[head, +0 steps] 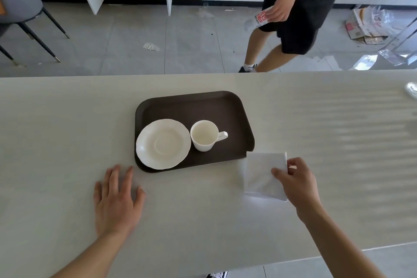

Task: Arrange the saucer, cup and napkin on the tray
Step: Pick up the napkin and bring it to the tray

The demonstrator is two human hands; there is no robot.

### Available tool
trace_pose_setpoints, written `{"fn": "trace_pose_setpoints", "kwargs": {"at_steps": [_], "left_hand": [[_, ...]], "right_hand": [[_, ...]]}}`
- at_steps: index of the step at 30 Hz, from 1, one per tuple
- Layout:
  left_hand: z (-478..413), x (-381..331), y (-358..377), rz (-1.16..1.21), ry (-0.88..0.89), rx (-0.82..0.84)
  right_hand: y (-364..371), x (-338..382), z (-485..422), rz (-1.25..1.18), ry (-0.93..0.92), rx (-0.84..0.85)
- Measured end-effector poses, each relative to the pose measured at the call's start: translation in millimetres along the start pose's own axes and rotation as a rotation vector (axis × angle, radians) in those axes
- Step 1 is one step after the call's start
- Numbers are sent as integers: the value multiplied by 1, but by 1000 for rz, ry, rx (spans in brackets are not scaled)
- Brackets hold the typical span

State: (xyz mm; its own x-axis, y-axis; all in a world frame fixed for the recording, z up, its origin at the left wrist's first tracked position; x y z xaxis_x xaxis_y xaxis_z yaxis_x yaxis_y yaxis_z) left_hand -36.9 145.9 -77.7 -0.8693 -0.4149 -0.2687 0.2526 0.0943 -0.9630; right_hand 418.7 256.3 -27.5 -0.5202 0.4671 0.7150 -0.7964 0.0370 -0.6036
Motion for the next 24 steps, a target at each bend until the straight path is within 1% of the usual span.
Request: {"fn": "trace_pose_setpoints", "kwargs": {"at_steps": [5,9,15,20,24], "left_hand": [[0,1,2,-7,-2,4],[-1,1,1,-4,-2,5],[-1,-1,-1,-4,16,-6],[-1,-1,-1,-14,10,-1],[0,-1,-2,-8,6,-1]], "right_hand": [[-3,27,-17,-189,5,-47],[11,40,-38,-305,38,-71],[50,28,-57,-539,219,-81],[69,31,-59,-524,194,-53],[72,31,-60,-487,205,-72]]}}
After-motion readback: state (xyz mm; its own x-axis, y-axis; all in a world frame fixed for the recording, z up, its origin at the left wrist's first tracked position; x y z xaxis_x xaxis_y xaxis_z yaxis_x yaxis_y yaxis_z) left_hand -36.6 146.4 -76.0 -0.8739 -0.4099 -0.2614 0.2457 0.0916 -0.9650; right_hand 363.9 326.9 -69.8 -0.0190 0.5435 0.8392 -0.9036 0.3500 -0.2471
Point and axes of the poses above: each hand's wrist, its own z-axis away from the middle knuckle, its own y-axis out of the palm, x = y × z, the point moved 9 cm from there along -z, towards the middle knuckle, and after that the axes turned 5 degrees about z, right-handed, at the moved point
